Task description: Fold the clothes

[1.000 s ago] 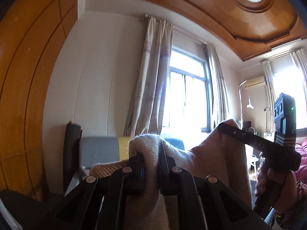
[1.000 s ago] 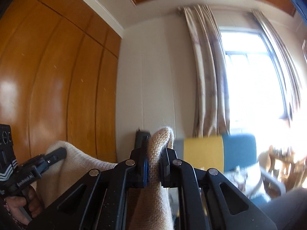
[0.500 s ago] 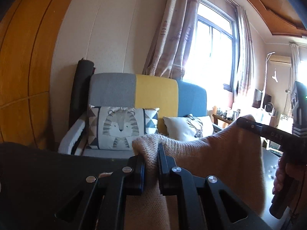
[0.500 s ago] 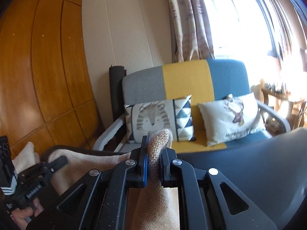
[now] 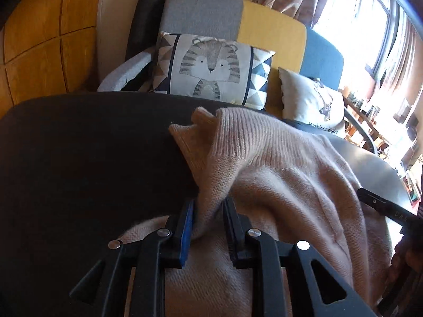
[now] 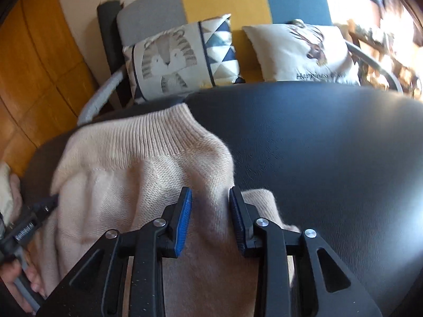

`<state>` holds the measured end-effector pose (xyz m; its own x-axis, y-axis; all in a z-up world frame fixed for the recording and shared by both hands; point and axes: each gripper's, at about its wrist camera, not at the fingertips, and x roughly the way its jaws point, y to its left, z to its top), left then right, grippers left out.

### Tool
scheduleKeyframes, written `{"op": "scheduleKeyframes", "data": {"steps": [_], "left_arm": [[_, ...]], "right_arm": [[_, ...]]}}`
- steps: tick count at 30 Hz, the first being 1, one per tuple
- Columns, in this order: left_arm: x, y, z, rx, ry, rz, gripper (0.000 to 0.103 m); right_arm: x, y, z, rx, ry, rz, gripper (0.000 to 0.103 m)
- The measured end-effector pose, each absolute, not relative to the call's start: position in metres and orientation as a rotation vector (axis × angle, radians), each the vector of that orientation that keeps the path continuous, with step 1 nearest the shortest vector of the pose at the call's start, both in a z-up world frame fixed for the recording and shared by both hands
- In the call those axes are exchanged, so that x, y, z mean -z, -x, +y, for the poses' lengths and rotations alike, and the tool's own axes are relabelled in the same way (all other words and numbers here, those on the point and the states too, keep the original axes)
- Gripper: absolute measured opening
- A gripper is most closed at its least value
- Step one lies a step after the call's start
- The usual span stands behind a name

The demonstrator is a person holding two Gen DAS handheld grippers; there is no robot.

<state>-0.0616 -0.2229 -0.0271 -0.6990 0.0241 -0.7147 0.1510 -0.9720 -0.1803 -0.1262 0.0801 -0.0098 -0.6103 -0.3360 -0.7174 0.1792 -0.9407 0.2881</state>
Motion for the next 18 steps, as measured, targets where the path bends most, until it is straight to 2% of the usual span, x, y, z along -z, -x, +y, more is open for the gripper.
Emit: {"op": "scheduleKeyframes", "data": {"steps": [3,4,5,7,11,16,18], "left_arm": [[0.011,0.034,-0.21,2.88,-1.118,0.301,0.022],[0.007,0.025,-0.203,2.91,-1.106,0.28,0.022],[0.007,0.017,-0.195,2.934,-1.109,0.237,0.022],[0.018,0.002,-0.177,2.952,-1.149,0.107,0.022],[0.049,-0.015,-0.154,2.907,-1.215,-0.172,0.022],[0.059,-0.001,-0.158,2.84,-1.208,-0.304,0.025],[0.064,0.009,-0.161,2.809,-1.2,-0.372,0.025]], "right_arm": [[-0.004,0.097,0.103,2.6,-1.133,-0.384,0.039],[-0.008,0.088,0.109,2.622,-1.122,-0.393,0.045],[-0.011,0.079,0.117,2.637,-1.123,-0.41,0.05],[-0.011,0.064,0.134,2.659,-1.141,-0.46,0.053],[0.011,0.036,0.168,2.645,-1.255,-0.599,0.054],[0.039,0.025,0.178,2.541,-1.335,-0.747,0.054],[0.04,0.027,0.168,2.519,-1.311,-0.727,0.054]]}}
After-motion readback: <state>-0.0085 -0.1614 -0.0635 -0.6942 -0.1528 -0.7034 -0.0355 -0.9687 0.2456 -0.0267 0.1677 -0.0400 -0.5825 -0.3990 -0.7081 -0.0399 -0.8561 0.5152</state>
